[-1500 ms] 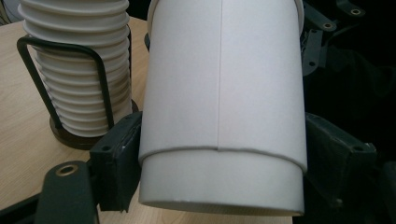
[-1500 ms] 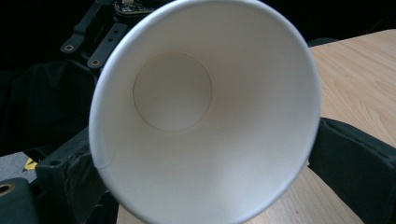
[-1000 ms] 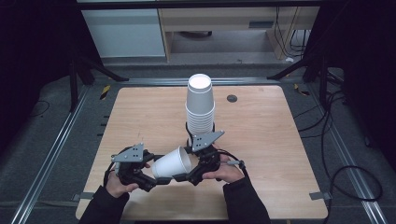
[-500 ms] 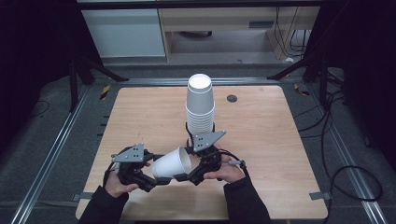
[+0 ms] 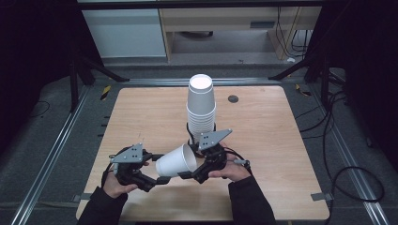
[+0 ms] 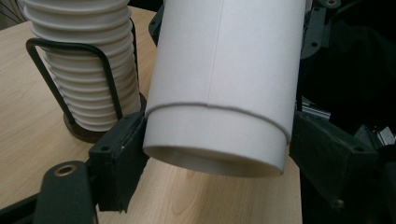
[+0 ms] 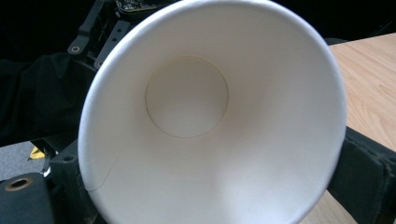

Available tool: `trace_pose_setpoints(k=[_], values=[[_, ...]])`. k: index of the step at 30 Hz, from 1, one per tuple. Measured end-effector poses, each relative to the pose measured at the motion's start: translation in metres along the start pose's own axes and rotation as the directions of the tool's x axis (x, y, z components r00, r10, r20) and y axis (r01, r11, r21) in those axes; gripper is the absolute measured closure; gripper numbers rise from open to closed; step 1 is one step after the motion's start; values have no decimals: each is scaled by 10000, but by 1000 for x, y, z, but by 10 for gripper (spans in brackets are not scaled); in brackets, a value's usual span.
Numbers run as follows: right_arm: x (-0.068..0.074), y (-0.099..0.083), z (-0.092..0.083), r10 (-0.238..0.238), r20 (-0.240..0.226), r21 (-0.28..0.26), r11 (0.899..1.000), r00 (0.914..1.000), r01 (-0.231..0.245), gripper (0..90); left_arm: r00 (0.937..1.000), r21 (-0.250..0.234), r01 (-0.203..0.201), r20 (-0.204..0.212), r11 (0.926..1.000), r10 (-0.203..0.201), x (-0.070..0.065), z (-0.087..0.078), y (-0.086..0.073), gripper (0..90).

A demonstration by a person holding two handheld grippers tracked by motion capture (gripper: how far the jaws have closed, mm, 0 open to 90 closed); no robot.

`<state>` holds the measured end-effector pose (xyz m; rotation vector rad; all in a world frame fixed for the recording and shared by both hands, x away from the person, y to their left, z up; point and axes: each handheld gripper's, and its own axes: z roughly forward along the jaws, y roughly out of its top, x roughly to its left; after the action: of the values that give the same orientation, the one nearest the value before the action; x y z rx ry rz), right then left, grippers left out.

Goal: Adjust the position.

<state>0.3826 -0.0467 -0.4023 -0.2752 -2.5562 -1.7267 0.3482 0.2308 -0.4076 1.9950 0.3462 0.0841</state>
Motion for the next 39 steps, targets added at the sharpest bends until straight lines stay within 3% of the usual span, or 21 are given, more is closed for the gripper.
trace_pose_setpoints(k=[6,10,16,21,29,34,39], values=[[-3,9,-12,-228,389,415,9989,9990,211,72,9998,275,81,-183,9996,-76,2,-2,-1,191],[-6,18,-17,-424,580,888,9954,9974,371,72,9986,761,129,-531,9970,-89,4,1,-3,181],[-8,33,-14,-925,727,1957,9777,9931,767,71,9972,1316,123,-749,9912,-25,5,7,-6,156],[-7,40,-1,-1152,540,2562,9617,9919,977,69,9963,1582,40,-856,9874,97,4,11,-6,136],[-3,44,34,-1445,122,3485,9281,9894,1313,68,9946,1839,0,-1020,9829,191,4,14,-7,131],[-3,43,44,-1423,68,3664,9213,9898,1299,67,9933,1956,91,-1151,9806,137,5,15,-8,147],[-2,43,48,-1439,-63,3639,9214,9896,1363,68,9930,2026,221,-1178,9790,20,5,16,-9,210]])
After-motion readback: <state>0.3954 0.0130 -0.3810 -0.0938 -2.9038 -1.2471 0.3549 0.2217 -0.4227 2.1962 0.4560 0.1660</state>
